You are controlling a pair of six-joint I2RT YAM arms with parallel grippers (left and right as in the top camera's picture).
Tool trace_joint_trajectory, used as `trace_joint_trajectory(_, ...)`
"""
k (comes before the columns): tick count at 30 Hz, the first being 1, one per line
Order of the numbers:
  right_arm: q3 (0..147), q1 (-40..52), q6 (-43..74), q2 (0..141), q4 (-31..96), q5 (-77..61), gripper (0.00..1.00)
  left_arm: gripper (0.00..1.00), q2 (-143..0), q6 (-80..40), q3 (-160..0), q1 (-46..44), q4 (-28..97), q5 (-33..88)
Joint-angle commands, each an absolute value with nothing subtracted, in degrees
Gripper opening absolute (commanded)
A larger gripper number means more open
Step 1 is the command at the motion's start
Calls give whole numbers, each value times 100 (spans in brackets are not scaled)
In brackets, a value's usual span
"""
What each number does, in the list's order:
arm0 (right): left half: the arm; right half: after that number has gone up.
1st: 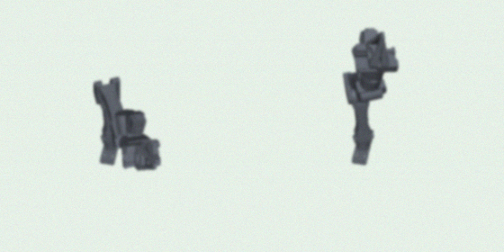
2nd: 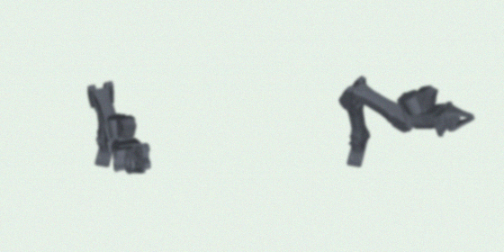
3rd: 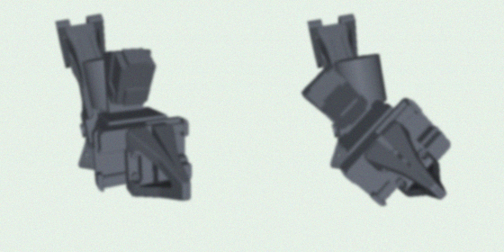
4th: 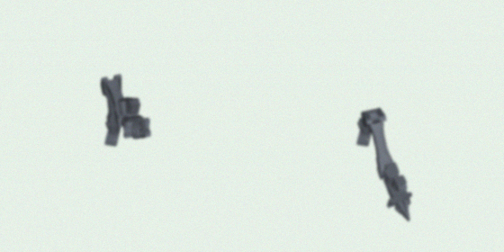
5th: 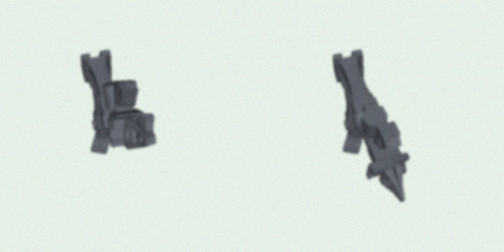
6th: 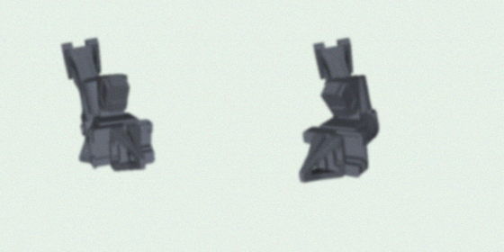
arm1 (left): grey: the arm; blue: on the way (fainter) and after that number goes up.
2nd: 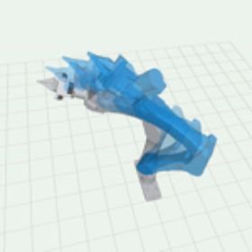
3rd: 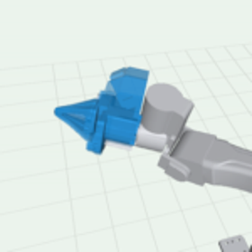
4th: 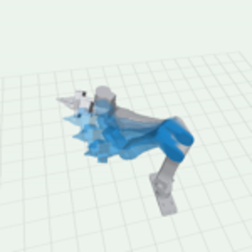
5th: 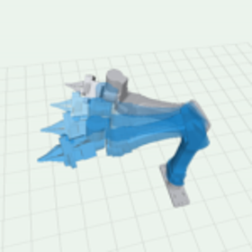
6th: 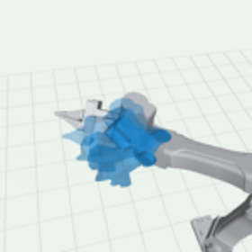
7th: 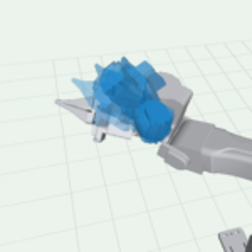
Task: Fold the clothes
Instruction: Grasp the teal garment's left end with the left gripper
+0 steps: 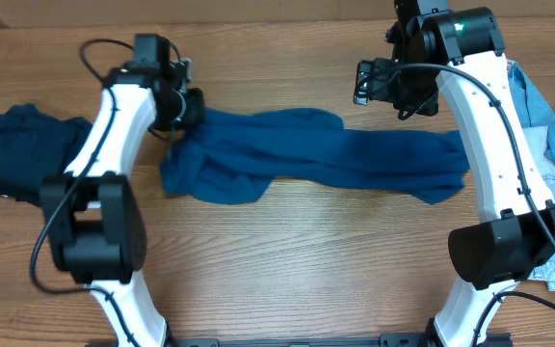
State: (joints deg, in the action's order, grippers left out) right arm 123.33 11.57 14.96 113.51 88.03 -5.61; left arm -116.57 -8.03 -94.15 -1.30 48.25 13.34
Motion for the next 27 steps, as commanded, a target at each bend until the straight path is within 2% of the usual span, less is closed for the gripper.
trace_joint_trajectory(1, 12409, 823, 1549, 11227, 8777, -432, 95, 4, -10825, -945, -9671, 43, 5238, 1)
trace_joint_trajectory(8, 11686, 10, 1647, 11607, 8700, -456, 97, 4, -10814, -1492, -9631, 75, 6130, -1059)
trace_joint_trajectory(16, 9762, -163, 1702, 11738, 7323, -644, 84, 4, -10814, -1481, -9631, 71, 6130, -744)
trace_joint_trajectory(21, 9380, -163, 1603, 11747, 6202, -392, 75, 4, -10814, -1481, -9631, 71, 6154, -567)
trace_joint_trajectory(27, 9380, -54, 60, 11745, 5892, -620, 75, 4, -10814, -1481, -9631, 71, 6130, -567)
